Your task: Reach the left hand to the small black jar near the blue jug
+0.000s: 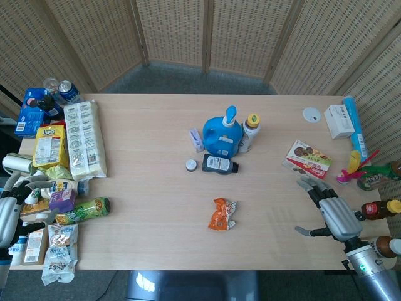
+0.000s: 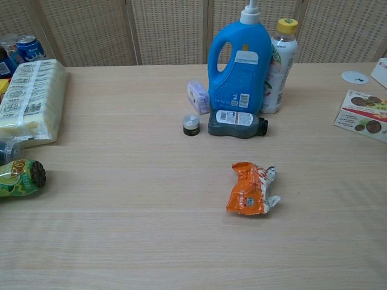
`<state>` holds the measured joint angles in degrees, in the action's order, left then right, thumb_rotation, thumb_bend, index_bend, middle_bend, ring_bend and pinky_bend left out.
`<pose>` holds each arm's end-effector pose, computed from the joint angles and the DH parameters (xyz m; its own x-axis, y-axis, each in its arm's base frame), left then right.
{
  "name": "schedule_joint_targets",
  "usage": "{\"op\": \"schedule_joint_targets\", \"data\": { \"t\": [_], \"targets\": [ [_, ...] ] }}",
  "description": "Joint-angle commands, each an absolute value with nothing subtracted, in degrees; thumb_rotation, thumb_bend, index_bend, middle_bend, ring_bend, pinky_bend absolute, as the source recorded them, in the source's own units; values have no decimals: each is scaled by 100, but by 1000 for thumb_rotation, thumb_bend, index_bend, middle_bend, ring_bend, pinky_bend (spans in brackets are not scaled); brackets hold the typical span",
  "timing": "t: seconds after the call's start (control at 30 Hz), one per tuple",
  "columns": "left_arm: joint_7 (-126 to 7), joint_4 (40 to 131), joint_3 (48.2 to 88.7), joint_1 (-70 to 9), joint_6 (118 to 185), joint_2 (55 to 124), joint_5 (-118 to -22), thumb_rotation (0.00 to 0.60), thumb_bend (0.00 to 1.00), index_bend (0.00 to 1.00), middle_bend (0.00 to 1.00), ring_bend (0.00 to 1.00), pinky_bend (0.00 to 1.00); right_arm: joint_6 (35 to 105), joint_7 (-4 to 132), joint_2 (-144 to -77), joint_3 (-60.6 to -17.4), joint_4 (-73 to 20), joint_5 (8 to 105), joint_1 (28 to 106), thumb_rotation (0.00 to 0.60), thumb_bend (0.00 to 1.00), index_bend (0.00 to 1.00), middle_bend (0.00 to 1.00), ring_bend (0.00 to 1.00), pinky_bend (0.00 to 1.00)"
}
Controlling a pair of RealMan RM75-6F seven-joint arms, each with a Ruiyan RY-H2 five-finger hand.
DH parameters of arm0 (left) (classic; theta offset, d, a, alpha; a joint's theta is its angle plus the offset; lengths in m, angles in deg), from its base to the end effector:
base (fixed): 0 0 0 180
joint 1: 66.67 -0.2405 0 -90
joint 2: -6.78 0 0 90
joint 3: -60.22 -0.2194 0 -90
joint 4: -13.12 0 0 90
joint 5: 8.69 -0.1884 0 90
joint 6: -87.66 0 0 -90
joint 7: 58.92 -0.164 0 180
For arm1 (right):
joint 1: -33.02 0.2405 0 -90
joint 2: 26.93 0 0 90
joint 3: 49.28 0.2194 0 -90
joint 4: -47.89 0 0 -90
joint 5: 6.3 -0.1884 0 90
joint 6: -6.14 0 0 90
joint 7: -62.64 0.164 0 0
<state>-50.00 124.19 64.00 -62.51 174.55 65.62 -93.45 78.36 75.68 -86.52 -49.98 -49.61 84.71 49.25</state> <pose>-0.2179 0.1915 0.1720 0.0150 -0.0189 0.9997 0.9999 -0.0070 -0.0152 -0.2265 -0.2255 0.1292 0.2373 -0.2562 0.9370 -0.9581 -0.2207 0.1823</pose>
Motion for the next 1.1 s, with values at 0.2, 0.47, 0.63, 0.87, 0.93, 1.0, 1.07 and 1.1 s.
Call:
{"op": "schedule_joint_targets", "data": {
  "t": [0.2,0.47,0.63,0.87,0.93,1.0,1.07,1.1],
  "targets": [
    [-4992,12401,6416,-6249,17417,6552,-9281,600,304,326,274,245,0,7769,7609,-8702,-4987,-4938,8483,4971,538,104,0,0,0,0],
    [-5150,12470,6488,-6124,17292,6532,-9283,600,305,314,274,245,0,7883,7685,-8682,-5011,-4900,8477,4880,537,101,0,0,0,0],
    [-5336,12503,6643,-5820,16852,6516,-9013,600,306,310,273,245,0,7871,7754,-8693,-5014,-4843,8435,4860,535,102,0,0,0,0],
    [-5414,12320,6934,-5006,15531,6548,-8239,600,305,268,269,238,0,7813,7700,-8671,-5011,-4895,8361,4853,537,103,0,0,0,0],
    [-5573,12194,7037,-4739,15212,6671,-7984,600,306,268,246,205,0,7831,7652,-8624,-5011,-4951,8336,4829,534,102,0,0,0,0],
    [-5873,12031,7108,-4479,14965,6839,-7758,600,306,268,190,147,0,7872,7609,-8563,-5010,-5005,8305,4789,533,103,0,0,0,0],
    [-6208,11851,7150,-4265,14830,7038,-7590,600,306,267,135,96,0,7929,7581,-8512,-5007,-5045,8268,4740,534,102,0,0,0,0],
    [-6437,11719,7173,-4124,14752,7187,-7476,600,306,267,92,51,0,7960,7576,-8481,-5010,-5069,8241,4705,532,101,0,0,0,0]
  ]
}}
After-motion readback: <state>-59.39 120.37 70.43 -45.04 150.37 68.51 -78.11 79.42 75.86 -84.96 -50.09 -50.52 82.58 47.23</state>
